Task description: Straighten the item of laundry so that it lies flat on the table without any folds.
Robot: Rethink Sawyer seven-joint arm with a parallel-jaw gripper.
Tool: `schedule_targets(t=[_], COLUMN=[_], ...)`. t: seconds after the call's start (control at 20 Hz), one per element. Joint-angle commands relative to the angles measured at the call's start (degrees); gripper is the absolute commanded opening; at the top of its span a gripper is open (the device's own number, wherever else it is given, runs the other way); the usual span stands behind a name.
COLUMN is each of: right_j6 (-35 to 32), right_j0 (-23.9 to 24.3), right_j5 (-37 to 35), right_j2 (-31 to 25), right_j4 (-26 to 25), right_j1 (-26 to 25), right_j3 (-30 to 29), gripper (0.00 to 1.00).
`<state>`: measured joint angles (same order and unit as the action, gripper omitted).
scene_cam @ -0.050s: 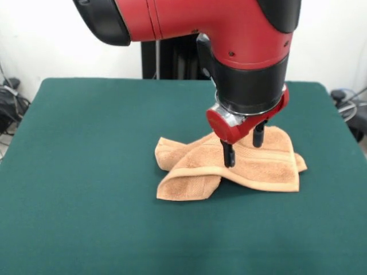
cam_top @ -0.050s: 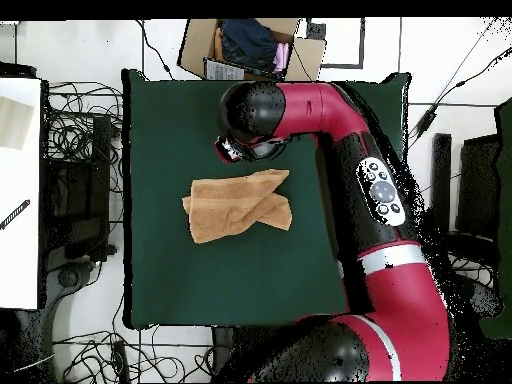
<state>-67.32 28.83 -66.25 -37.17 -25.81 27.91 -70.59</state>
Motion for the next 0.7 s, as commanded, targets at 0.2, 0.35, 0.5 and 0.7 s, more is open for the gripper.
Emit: schedule_targets(t=[0.2,0.35,0.5,0.7], right_j6=[-1.8,-6.5,-11.0,-12.1], right_j0=[1.6,1.4,0.6,0.0], right_j5=[10.2,14.9,18.6,20.5], right_j2=[0.4,2.2,4.6,6.2], right_j4=[-0.2,-0.8,-1.2,-0.6], right_j1=[3.1,3.9,5.0,6.0], right_j3=[-10.4,-12.9,-15.2,-16.5], gripper=[1.0,1.0,1.0,1.0])
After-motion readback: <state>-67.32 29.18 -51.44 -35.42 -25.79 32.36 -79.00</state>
